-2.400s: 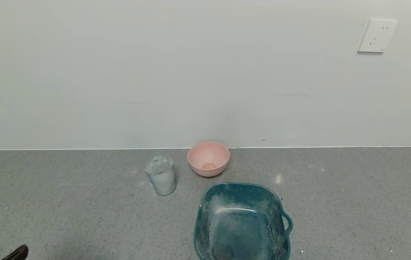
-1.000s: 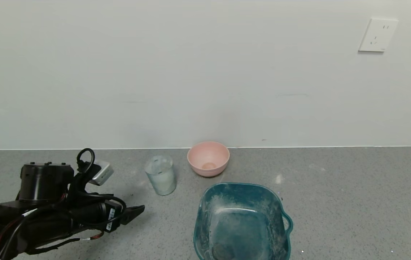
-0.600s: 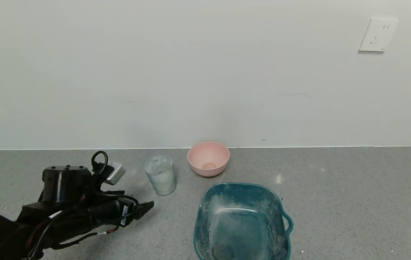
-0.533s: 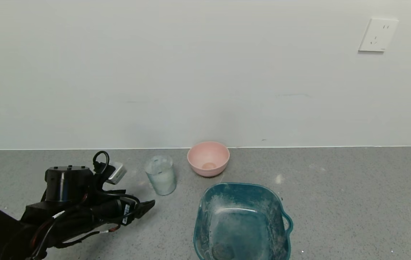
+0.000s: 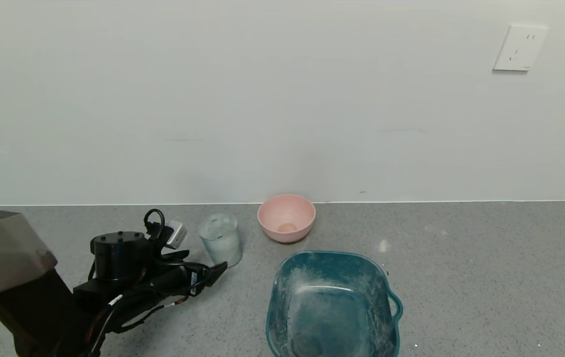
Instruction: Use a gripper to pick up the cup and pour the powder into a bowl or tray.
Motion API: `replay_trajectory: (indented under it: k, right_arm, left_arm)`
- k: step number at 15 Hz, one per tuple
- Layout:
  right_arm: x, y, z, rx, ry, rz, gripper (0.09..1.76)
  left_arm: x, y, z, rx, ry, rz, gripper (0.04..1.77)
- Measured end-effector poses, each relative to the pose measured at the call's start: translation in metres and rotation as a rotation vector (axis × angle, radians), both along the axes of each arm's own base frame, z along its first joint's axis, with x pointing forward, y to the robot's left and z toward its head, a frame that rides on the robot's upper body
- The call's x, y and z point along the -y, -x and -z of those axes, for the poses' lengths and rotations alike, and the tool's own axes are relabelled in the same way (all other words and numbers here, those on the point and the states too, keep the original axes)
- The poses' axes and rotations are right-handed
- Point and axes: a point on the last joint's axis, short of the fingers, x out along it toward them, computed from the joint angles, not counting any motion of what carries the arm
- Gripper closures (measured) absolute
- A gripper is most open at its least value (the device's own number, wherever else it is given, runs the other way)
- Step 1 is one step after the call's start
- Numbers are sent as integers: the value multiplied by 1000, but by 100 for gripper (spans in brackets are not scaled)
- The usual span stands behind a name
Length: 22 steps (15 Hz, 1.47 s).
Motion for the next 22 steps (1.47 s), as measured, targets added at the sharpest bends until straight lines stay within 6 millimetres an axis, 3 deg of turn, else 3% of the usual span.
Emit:
replay_trajectory:
  k: [6, 22]
  right_arm:
    - [0, 0, 0, 0, 0, 0, 14]
    - [0, 0, 0, 0, 0, 0, 14]
  left_arm:
    - [5, -11, 14, 16, 39, -9, 9]
    - [22, -33, 24, 73, 20, -54, 9]
